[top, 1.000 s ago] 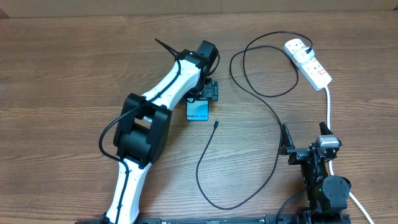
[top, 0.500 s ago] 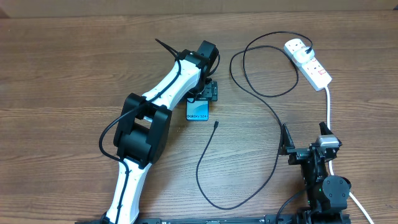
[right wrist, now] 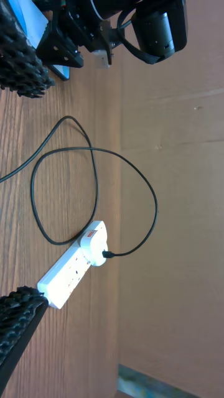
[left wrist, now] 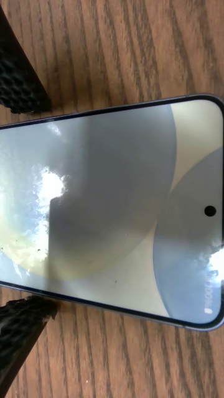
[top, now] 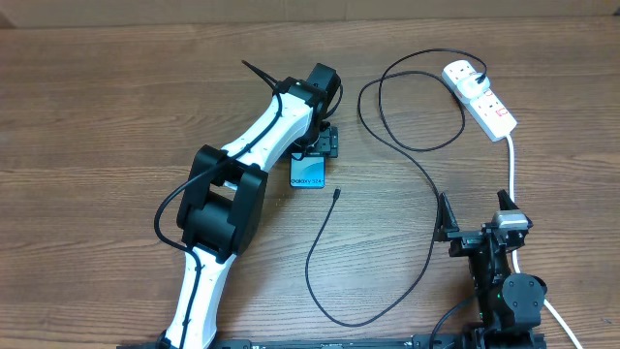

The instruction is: Plug charger to phone and switch on socket

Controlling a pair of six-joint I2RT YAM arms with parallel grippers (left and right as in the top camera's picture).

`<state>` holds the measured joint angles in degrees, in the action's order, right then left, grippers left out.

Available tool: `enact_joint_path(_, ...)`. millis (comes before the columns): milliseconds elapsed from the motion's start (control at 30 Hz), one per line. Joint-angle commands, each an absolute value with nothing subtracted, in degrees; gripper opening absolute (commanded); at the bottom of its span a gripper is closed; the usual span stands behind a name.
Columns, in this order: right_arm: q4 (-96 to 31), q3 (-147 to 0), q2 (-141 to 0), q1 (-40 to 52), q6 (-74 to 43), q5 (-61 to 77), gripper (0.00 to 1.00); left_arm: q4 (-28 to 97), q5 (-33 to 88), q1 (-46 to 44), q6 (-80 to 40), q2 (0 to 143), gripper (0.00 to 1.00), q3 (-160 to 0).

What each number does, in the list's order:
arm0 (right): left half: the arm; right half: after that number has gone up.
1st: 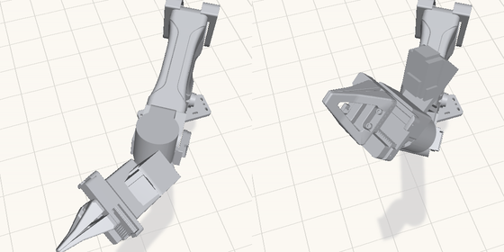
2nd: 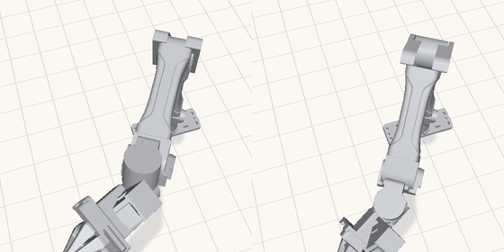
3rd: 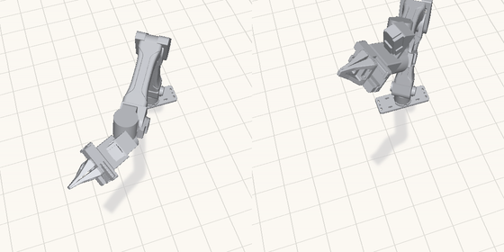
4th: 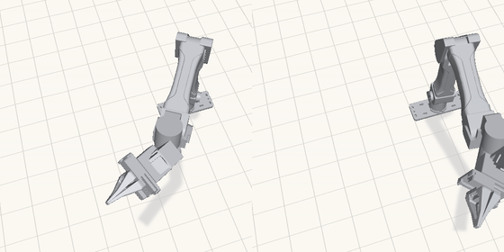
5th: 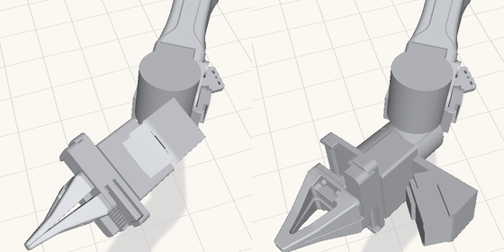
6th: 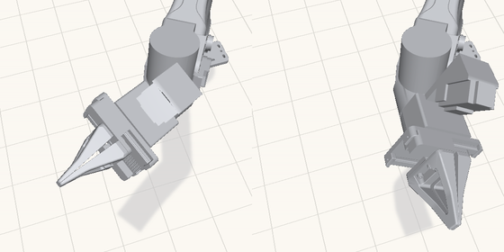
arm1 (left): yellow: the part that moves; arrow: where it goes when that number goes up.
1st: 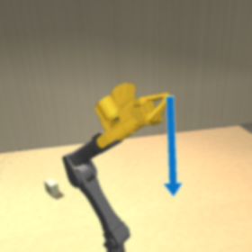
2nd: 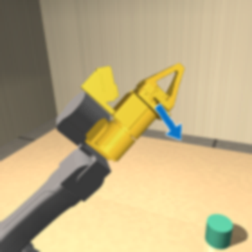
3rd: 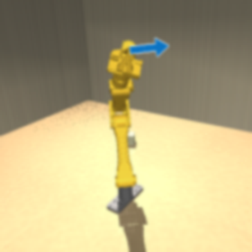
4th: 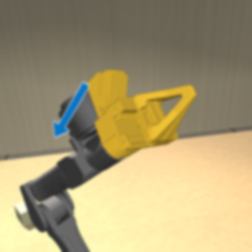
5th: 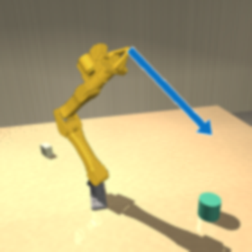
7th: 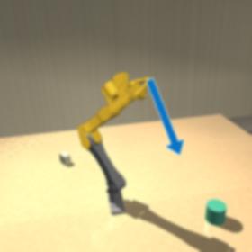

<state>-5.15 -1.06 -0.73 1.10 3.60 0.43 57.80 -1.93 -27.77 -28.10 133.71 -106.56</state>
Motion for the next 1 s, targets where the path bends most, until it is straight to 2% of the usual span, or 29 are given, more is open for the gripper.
enact_joint_path(0, -4.8, -0.5, -0.2, 0.7, 3.4, 0.1, 1.0, 58.4, -4.5, -27.7, -27.2, 135.7, 0.9, -104.2)
enact_joint_path(967, -4.8, -0.5, -0.2, 0.7, 3.4, 0.1, 1.0, 58.5, -4.5, -27.8, -27.3, 135.7, 0.88, -104.2)
